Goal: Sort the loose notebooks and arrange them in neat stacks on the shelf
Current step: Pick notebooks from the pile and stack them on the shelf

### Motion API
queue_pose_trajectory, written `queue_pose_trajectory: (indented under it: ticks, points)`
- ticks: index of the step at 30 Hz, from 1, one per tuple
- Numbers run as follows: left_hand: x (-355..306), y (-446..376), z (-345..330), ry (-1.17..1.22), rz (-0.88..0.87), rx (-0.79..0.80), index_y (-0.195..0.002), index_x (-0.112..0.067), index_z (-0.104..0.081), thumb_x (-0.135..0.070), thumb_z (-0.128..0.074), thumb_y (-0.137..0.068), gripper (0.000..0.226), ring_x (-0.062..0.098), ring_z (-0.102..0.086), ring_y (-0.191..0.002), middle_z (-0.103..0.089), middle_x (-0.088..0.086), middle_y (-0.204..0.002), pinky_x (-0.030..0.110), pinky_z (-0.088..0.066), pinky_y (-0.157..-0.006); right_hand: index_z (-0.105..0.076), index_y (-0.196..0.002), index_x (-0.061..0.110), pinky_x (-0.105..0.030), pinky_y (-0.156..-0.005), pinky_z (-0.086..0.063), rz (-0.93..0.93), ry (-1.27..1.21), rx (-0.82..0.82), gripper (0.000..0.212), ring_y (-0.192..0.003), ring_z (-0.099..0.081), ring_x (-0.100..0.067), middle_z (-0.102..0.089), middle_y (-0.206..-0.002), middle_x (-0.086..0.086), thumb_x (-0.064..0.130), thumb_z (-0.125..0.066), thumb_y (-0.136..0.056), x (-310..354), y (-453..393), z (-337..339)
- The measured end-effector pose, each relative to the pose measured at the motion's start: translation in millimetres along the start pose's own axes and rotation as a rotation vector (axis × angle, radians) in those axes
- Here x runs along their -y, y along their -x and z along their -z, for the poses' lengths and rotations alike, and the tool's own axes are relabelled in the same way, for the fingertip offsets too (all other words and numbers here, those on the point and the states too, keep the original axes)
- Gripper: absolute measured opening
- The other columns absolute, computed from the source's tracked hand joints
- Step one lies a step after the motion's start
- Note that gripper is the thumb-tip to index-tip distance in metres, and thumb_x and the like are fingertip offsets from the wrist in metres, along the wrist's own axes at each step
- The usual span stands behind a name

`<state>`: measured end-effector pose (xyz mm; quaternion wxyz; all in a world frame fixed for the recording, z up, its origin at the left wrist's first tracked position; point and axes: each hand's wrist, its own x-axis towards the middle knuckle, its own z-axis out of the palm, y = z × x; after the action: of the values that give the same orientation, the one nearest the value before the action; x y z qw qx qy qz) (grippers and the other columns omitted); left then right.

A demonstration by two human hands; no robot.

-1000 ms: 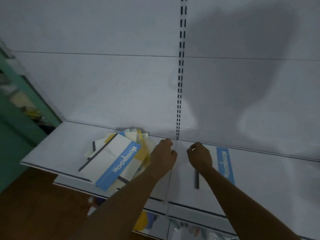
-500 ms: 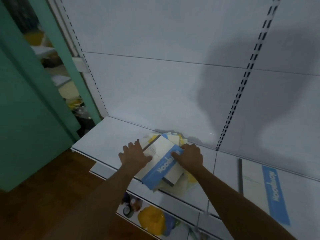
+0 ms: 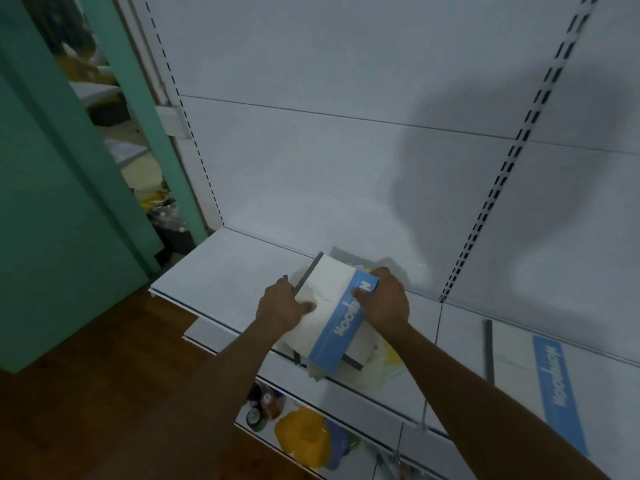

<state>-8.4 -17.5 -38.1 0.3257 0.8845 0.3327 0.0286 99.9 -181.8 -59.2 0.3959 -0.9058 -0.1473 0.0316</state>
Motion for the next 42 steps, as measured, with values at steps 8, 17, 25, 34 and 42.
queue_pose_trajectory:
  ticks: [8,17,25,34,42]
  points:
    - [-62,15,-29,0.452,-0.121,0.126,-0.119,-0.006,-0.063,-0.024,-0.058,-0.094,0.031,0.02,-0.062,-0.103,-0.066,0.01,-0.118,0.025,-0.048,-0.085,-0.049,-0.112,0.013,-0.029,-0.066,-0.046,-0.405,-0.608,-0.072,0.037,-0.078,-0.058,-0.019,-0.06,-0.093,-0.007,0.026,-0.068,-0.084,-32,-9,47]
    - [-147,44,-125,0.369,-0.162,0.199,-0.124,-0.004,-0.04,-0.014,-0.055,-0.09,0.038,0.016,-0.053,-0.091,-0.057,0.008,-0.113,0.027,-0.043,-0.073,-0.051,-0.092,0.021,-0.016,-0.044,-0.038,-0.489,-0.52,-0.287,0.013,-0.064,-0.054,-0.003,-0.058,-0.077,0.006,0.023,-0.063,-0.087,-129,21,121]
    - [-190,79,-202,0.11,-0.362,0.323,-0.115,-0.003,-0.042,-0.01,-0.061,-0.085,0.036,0.016,-0.054,-0.084,-0.06,0.015,-0.107,0.023,-0.041,-0.064,-0.062,-0.11,0.016,-0.021,-0.057,-0.042,-0.561,-0.347,-0.334,0.024,-0.07,-0.06,-0.011,-0.062,-0.086,0.002,0.021,-0.062,-0.086,-216,54,183]
    - [-205,99,-258,-0.009,-0.343,0.297,-0.114,-0.003,-0.051,-0.02,-0.062,-0.089,0.033,0.025,-0.062,-0.097,-0.063,0.014,-0.109,0.033,-0.051,-0.08,-0.066,-0.116,0.013,-0.01,-0.047,-0.033,-0.517,-0.147,-0.197,0.032,-0.064,-0.054,-0.005,-0.064,-0.081,0.003,0.012,-0.062,-0.085,-262,67,199]
    - [-202,109,-282,-0.078,-0.375,0.295,-0.113,-0.002,-0.053,-0.025,-0.059,-0.089,0.034,0.025,-0.053,-0.106,-0.052,0.014,-0.115,0.03,-0.044,-0.088,-0.066,-0.112,0.004,-0.005,-0.039,-0.032,-0.511,-0.145,-0.199,0.03,-0.054,-0.049,0.004,-0.055,-0.065,0.012,0.008,-0.063,-0.083,-275,65,193]
